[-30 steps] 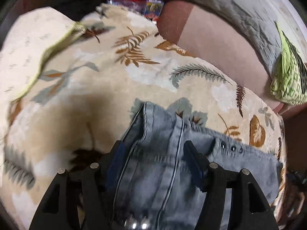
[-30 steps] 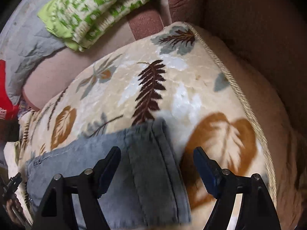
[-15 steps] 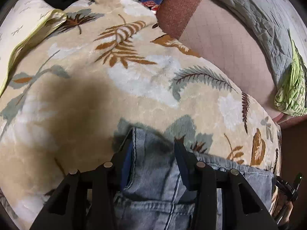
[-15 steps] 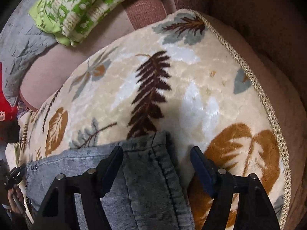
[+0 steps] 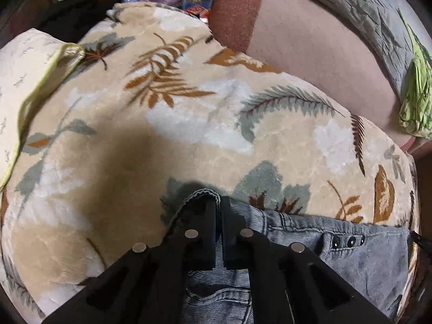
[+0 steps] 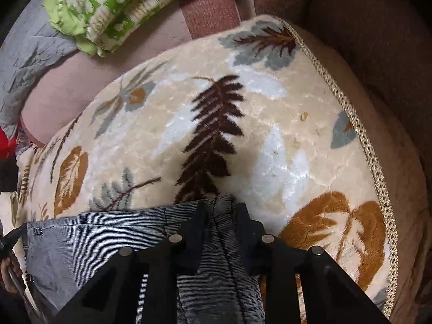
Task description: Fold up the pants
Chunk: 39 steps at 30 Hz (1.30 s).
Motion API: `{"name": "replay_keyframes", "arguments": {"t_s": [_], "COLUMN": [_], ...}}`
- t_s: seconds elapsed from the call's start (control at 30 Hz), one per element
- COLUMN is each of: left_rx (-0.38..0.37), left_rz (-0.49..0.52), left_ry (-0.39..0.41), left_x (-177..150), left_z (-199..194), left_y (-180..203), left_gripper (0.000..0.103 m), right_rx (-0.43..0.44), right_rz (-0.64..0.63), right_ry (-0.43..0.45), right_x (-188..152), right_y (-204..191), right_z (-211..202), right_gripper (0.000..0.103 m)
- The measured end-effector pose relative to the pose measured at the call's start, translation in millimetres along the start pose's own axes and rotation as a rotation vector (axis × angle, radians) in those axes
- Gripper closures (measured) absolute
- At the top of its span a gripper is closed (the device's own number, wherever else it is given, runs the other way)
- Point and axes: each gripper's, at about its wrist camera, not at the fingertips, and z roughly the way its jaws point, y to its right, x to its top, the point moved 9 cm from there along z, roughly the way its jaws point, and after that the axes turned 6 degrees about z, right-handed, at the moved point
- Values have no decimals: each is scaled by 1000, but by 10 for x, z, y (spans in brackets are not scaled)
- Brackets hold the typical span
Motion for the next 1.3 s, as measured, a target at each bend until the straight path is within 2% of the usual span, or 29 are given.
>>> {"name": "replay_keyframes", "arguments": {"t_s": [0.03,0.07,0.13,0.17,0.23,0.27,0.37,0.5,0.63,0.7,0.8,0.9,1.0,1.07,1.1,1.17,1.2,1.23,1.27,1.3], "left_rx": [2,-11,-31,-28,2,16,31,2,-34,-70,-125,-171,-202,-209,-198,-141,-117,-84,-62,-61], "left_rz": [-12,-34,-69,-66,-44,-33,-22,-37,-51,-49,-51,-41,-35,-26,-2,31,27,11,-16,-42], "left_ry": [12,20,2,-1,4,4,46,117,202,255,323,366,355,314,265,162,120,91,86,98], "left_x": [5,9,-2,-8,-13,-18,15,71,52,-28,-313,-817,-1482,-1895,-2115,-2483,-2589,-2668,-2699,-2674], "left_z": [0,4,65,86,90,80,-74,-503,-1029,-1385,-1901,-2316,-2521,-2480,-2386,-2166,-2095,-2055,-2058,-2097], "left_y": [-15,-38,-65,-75,-74,-68,-53,-67,-54,-30,-67,-156,-314,-437,-494,-645,-715,-806,-891,-935], "left_gripper": [100,100,97,96,99,101,101,101,101,101,101,101,100,100,98,96,94,93,89,80], "right_rx": [14,47,39,22,-10,-3,-9,15,59,83,146,198,243,251,240,226,223,208,174,157], "right_rz": [14,26,0,-16,-34,-31,-44,-24,-1,7,18,20,29,21,13,-31,-47,-52,-49,-41], "right_ry": [-20,-20,-10,-11,-8,-5,32,105,201,236,307,363,389,380,361,257,181,93,24,2], "right_x": [-17,-17,-12,-16,-30,-22,-9,34,59,29,-103,-405,-941,-1401,-1682,-2160,-2393,-2650,-2879,-2997], "right_y": [4,-21,-67,-83,-104,-118,-193,-258,-304,-310,-253,-118,96,284,392,518,576,660,771,844], "right_z": [44,64,67,84,90,71,-46,-358,-850,-1087,-1553,-1980,-2261,-2310,-2255,-2003,-1854,-1689,-1570,-1547], "right_gripper": [55,53,53,55,80,87,91,91,91,91,91,91,91,91,90,85,76,61,52,39]}}
